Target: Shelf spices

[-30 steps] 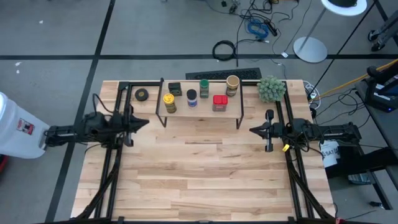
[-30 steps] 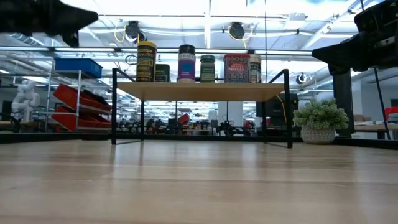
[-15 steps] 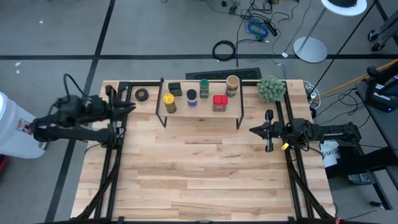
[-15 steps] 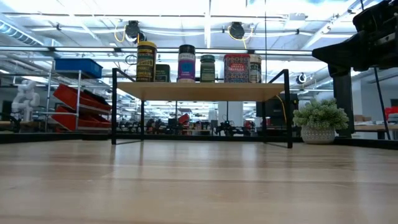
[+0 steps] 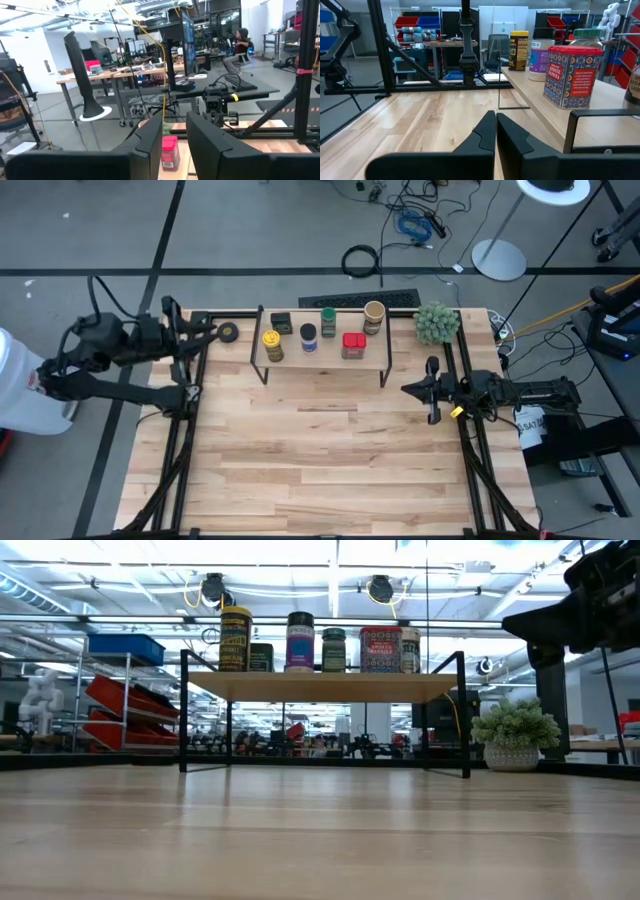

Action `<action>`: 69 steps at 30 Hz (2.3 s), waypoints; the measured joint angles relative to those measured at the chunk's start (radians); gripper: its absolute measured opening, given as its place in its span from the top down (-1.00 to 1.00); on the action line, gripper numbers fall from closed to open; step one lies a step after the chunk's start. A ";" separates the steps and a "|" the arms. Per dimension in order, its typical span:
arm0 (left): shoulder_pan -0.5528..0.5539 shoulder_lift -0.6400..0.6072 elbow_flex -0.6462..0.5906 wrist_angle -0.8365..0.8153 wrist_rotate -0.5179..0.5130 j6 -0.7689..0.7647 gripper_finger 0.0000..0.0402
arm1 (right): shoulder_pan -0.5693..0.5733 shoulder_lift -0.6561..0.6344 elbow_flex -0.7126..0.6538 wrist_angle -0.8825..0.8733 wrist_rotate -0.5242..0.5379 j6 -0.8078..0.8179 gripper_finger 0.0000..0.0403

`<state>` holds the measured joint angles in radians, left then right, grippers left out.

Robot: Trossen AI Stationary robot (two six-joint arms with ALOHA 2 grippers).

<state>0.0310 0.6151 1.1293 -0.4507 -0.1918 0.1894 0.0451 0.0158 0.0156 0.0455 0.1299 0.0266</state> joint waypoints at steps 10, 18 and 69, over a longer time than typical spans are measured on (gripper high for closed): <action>0.000 0.129 0.122 -0.173 -0.079 0.001 0.52 | 0.000 0.000 0.000 0.017 0.000 0.090 1.00; 0.000 0.166 0.120 -0.170 -0.143 0.092 0.52 | 0.000 0.000 0.005 0.124 -0.010 0.199 1.00; 0.000 0.283 0.118 -0.244 -0.132 0.002 -0.48 | 0.002 0.608 0.942 -0.502 0.082 -0.094 0.87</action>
<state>0.0314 0.8986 1.2476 -0.6950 -0.3240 0.1915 0.0467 0.6235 0.9578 -0.4568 0.2123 -0.0678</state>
